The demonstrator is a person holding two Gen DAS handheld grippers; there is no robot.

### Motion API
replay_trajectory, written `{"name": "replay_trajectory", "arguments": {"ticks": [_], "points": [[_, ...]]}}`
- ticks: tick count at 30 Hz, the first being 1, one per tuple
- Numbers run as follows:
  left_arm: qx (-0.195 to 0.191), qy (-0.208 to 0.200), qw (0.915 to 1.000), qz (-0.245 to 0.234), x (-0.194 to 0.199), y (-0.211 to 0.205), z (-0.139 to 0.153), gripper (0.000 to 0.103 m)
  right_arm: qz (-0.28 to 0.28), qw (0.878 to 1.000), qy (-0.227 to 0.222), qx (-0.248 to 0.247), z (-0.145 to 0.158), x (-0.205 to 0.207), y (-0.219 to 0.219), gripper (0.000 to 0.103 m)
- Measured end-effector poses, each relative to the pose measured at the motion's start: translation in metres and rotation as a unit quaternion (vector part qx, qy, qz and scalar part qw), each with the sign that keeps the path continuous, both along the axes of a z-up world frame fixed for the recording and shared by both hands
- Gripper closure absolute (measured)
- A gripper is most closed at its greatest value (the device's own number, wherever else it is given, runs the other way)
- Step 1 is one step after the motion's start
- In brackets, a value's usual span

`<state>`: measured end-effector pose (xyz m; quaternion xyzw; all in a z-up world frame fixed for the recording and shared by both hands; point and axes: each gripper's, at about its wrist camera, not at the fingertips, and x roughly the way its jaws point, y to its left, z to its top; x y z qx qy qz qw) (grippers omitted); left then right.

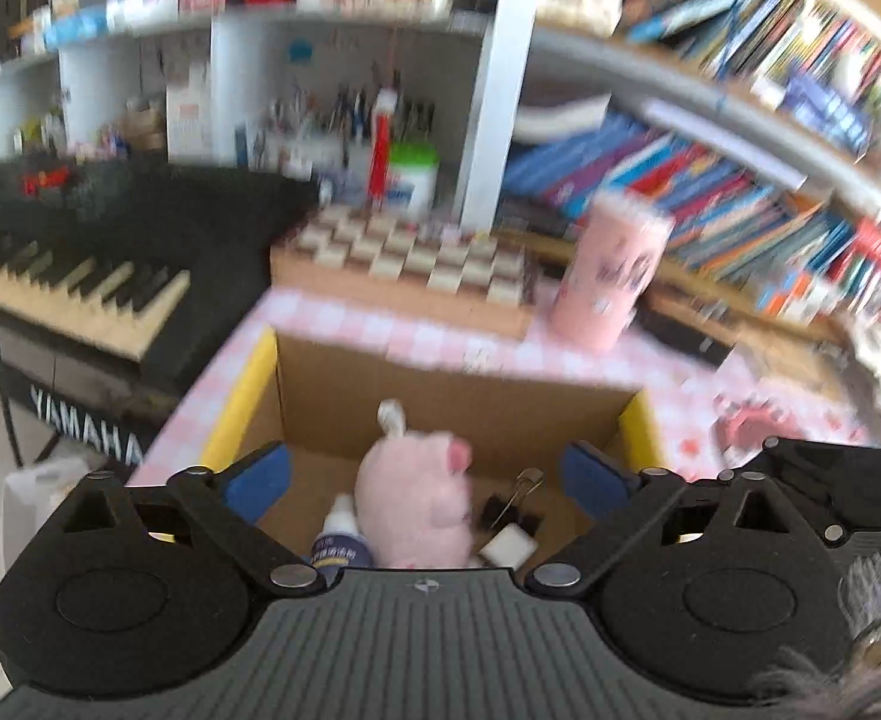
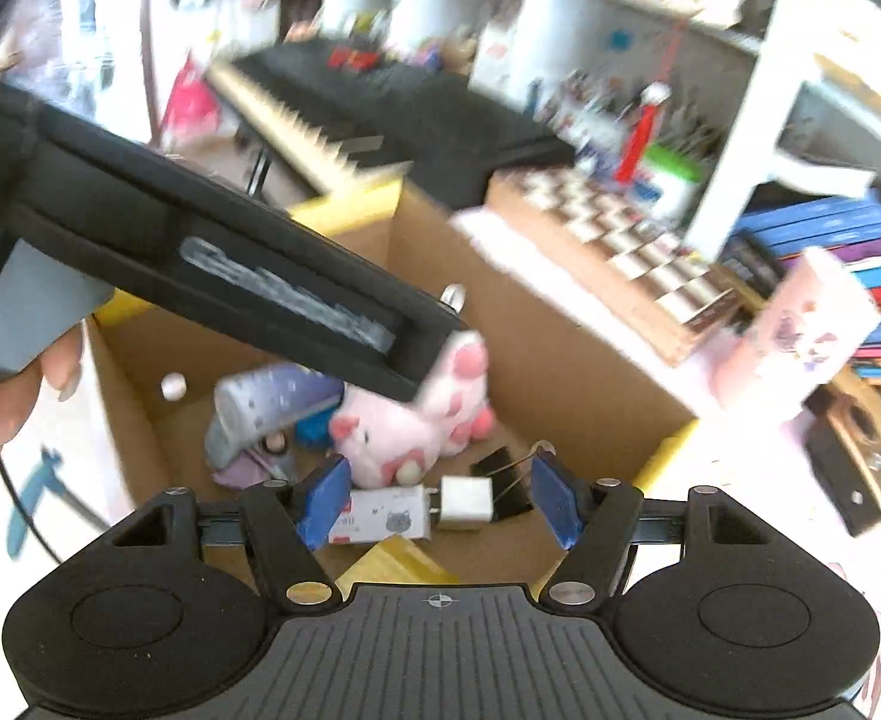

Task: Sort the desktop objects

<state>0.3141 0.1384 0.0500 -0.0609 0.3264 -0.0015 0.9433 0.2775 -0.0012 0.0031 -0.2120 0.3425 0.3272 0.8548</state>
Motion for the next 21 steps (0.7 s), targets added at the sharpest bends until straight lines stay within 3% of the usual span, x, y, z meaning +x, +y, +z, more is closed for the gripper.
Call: {"name": "replay_trajectory", "arguments": {"ticks": [4, 5, 10, 17, 21], "points": [[0.010, -0.063, 0.9980, -0.007, -0.041, -0.011, 0.027, 0.000, -0.039, 0.998, -0.038, 0.045, 0.028, -0.020, -0.025, 0.033], [0.011, -0.074, 0.9972, -0.009, -0.052, -0.013, 0.032, 0.000, -0.050, 0.996, -0.044, 0.053, 0.033, -0.006, -0.026, 0.033], [0.004, -0.114, 0.9934, -0.012, -0.100, -0.017, 0.043, 0.000, -0.126, 0.985, -0.085, 0.088, 0.056, -0.035, -0.059, 0.029], [0.009, -0.152, 0.9882, 0.013, -0.166, -0.019, 0.037, 0.000, -0.226, 0.959, -0.143, 0.098, 0.063, -0.088, -0.091, 0.018], [0.030, -0.147, 0.9882, 0.031, -0.196, -0.023, 0.027, 0.000, -0.273, 0.943, -0.158, 0.101, 0.064, -0.134, -0.100, 0.014]]}}
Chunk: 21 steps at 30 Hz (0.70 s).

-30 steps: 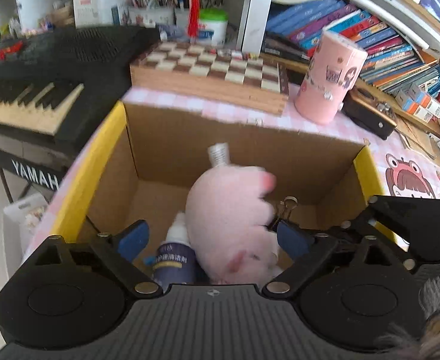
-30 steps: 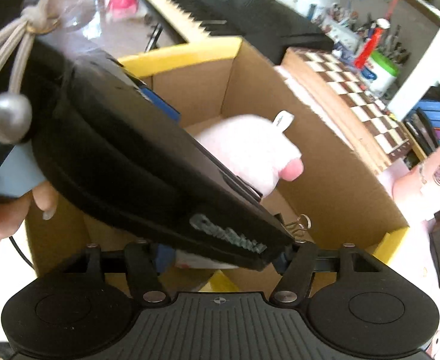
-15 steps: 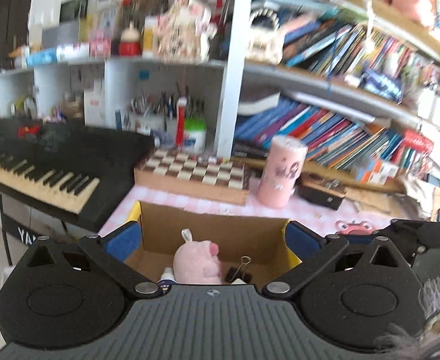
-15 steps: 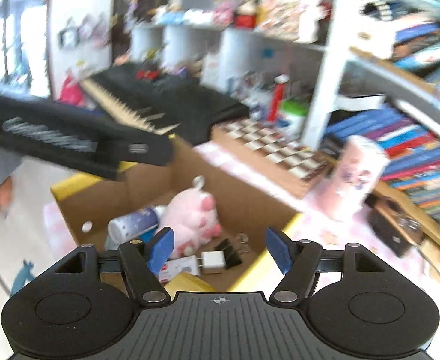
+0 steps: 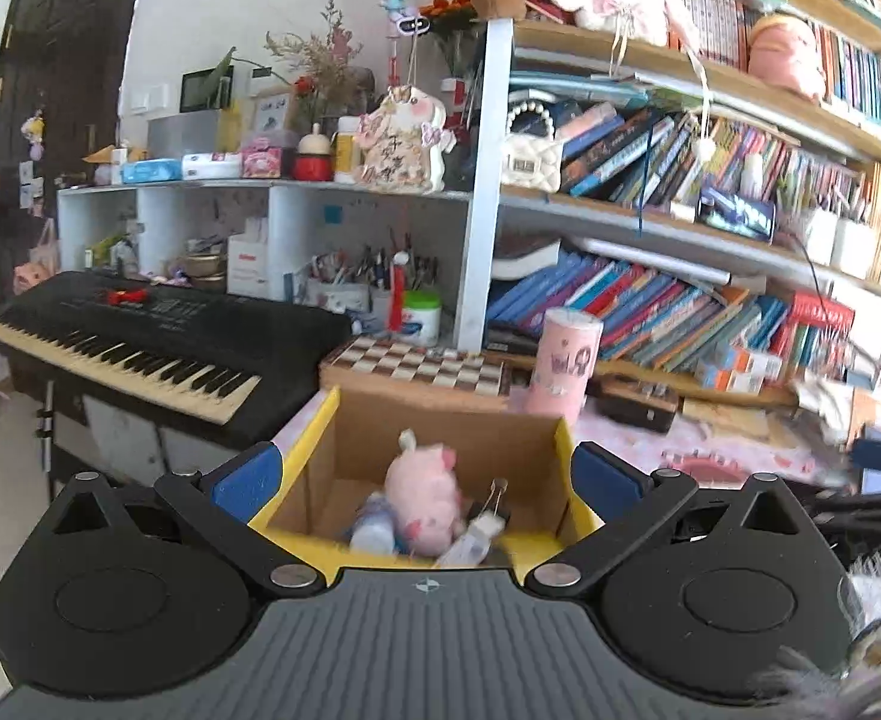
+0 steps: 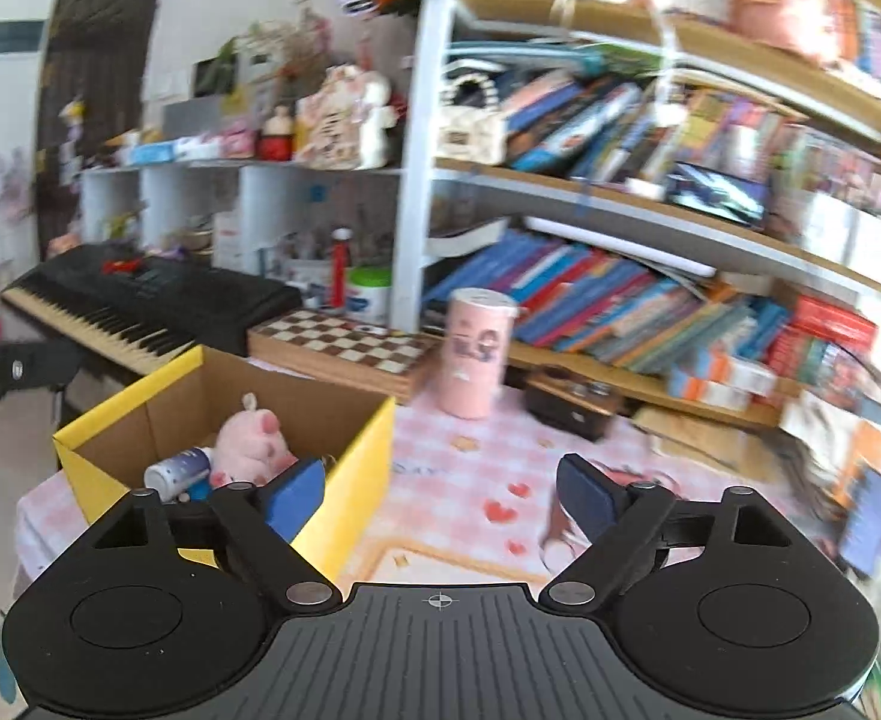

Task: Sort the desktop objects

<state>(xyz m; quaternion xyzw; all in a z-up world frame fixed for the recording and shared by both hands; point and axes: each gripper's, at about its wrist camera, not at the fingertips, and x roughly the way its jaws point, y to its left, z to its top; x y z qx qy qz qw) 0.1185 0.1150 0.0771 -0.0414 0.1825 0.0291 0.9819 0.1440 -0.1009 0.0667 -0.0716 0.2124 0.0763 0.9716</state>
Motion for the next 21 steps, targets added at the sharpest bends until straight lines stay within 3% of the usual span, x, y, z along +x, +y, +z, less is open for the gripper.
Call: {"name": "replay_trajectory", "arguments": {"ticks": [10, 16, 21], "points": [[0.019, 0.017, 0.9997, 0.004, -0.069, -0.009, -0.026, 0.000, -0.076, 0.996, 0.033, 0.023, -0.025, -0.086, -0.007, 0.012], [0.023, 0.034, 0.9991, -0.011, -0.097, -0.018, -0.034, 0.000, -0.104, 0.990, 0.072, 0.056, -0.039, -0.117, -0.013, 0.012], [0.051, 0.044, 0.9976, -0.012, -0.109, -0.031, -0.047, 0.000, -0.115, 0.988, 0.086, 0.058, -0.050, -0.129, -0.013, 0.012]]}}
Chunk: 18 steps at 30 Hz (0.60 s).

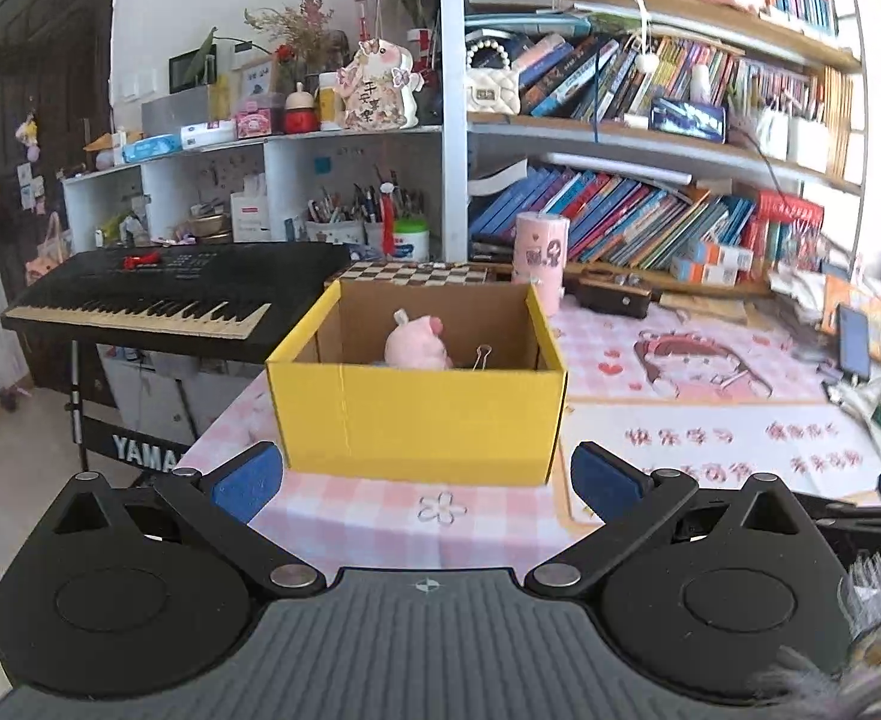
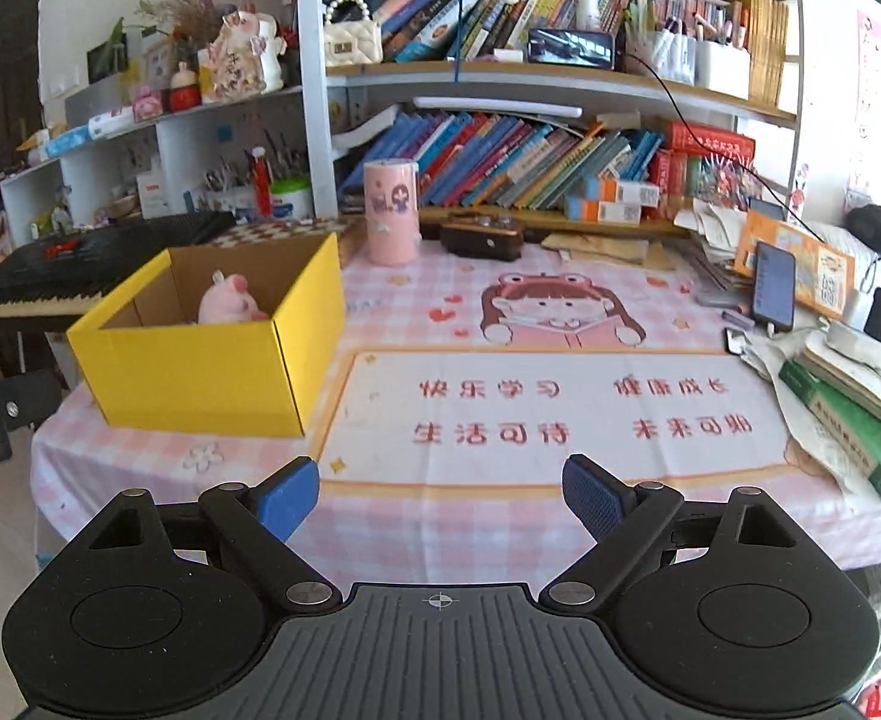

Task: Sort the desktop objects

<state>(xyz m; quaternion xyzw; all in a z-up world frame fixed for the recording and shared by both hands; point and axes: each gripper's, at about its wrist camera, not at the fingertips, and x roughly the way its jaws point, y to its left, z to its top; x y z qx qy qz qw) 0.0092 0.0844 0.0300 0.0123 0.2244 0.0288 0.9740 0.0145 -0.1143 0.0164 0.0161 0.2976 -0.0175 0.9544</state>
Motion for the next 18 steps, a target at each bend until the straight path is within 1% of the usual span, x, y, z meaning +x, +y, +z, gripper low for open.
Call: {"name": "replay_trajectory", "arguments": {"ticks": [2, 7, 9, 12, 18], "points": [[0.004, 0.009, 0.9999, 0.006, -0.004, -0.004, -0.006, 0.000, -0.001, 1.000, 0.002, -0.002, -0.002, -0.006, -0.001, 0.012], [0.005, 0.039, 0.9992, -0.008, -0.007, -0.014, -0.016, 0.000, -0.010, 1.000, 0.017, 0.004, -0.009, -0.016, -0.009, 0.012], [0.003, 0.043, 0.9990, -0.010, -0.008, -0.016, -0.017, 0.000, -0.012, 1.000, 0.022, 0.005, -0.010, -0.017, -0.011, 0.011], [0.000, 0.051, 0.9986, -0.013, -0.010, -0.018, -0.019, 0.000, -0.010, 1.000, 0.025, 0.003, -0.011, -0.021, -0.013, 0.006], [0.000, 0.058, 0.9982, -0.015, -0.013, -0.025, -0.020, 0.000, -0.013, 0.999, 0.037, 0.002, -0.014, -0.025, -0.019, 0.004]]}}
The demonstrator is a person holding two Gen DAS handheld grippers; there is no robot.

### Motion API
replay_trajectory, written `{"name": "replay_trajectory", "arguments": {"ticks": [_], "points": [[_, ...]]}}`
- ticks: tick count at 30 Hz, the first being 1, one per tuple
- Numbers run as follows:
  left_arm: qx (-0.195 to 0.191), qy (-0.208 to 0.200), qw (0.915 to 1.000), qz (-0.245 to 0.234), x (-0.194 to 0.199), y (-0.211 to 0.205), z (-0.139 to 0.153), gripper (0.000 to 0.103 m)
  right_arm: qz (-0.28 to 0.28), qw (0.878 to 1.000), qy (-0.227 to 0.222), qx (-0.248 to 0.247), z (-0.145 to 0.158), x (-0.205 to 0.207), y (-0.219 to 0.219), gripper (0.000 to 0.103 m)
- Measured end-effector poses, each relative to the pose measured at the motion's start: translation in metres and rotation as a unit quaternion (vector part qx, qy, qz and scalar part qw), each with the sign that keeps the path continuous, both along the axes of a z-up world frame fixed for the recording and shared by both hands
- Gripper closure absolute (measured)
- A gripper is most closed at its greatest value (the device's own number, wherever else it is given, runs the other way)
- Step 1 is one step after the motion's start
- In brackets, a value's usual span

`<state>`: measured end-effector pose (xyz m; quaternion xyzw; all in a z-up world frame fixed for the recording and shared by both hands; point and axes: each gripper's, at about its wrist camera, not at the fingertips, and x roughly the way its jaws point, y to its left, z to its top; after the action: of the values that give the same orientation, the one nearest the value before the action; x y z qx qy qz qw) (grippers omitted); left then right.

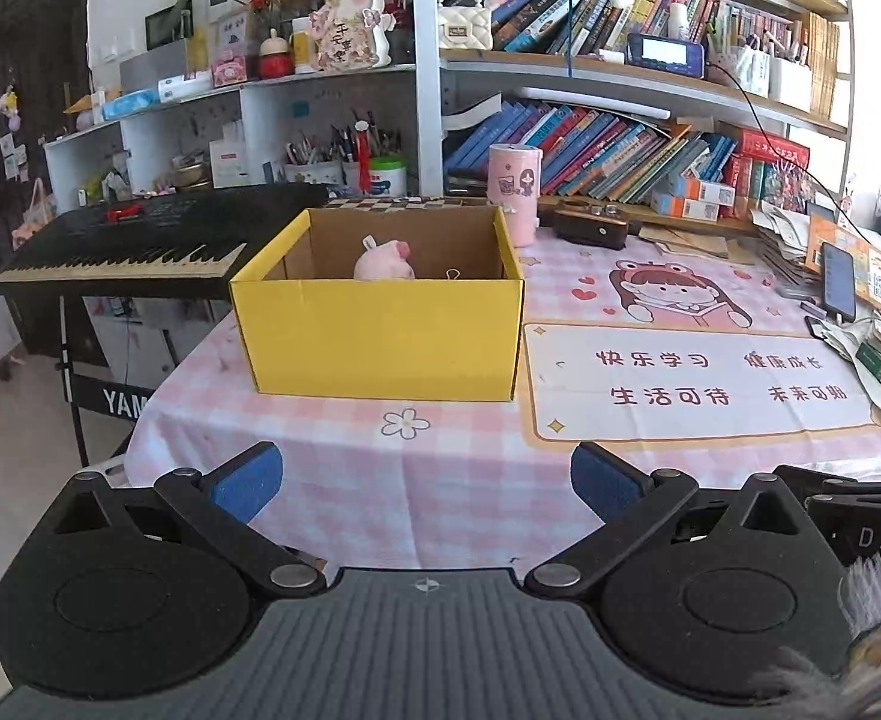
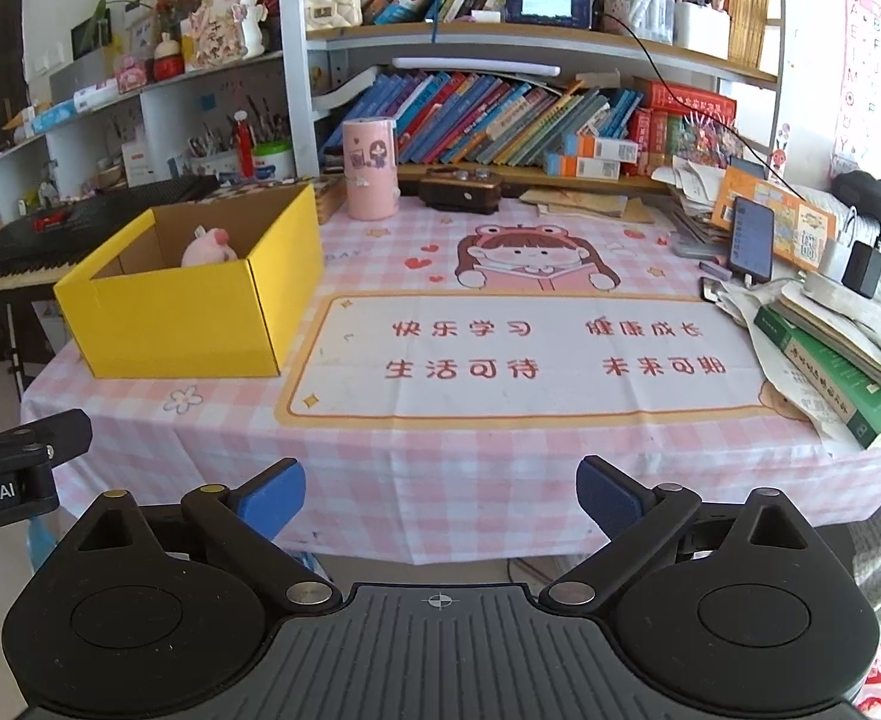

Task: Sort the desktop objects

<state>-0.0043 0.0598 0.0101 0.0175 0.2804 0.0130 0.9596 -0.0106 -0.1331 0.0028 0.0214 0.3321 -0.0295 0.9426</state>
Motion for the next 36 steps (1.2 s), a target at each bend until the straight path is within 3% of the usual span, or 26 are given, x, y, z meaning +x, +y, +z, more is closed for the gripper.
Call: {"name": "replay_trajectory", "arguments": {"ticks": [20, 36], "points": [[-0.007, 0.040, 0.9990, -0.021, 0.001, -0.014, -0.008, 0.000, -0.004, 1.000, 0.014, 0.009, -0.003, -0.005, -0.012, 0.004], [-0.006, 0.043, 0.9988, -0.021, 0.002, -0.015, -0.009, 0.000, -0.002, 1.000, 0.024, 0.016, -0.006, -0.002, -0.013, 0.004]]}}
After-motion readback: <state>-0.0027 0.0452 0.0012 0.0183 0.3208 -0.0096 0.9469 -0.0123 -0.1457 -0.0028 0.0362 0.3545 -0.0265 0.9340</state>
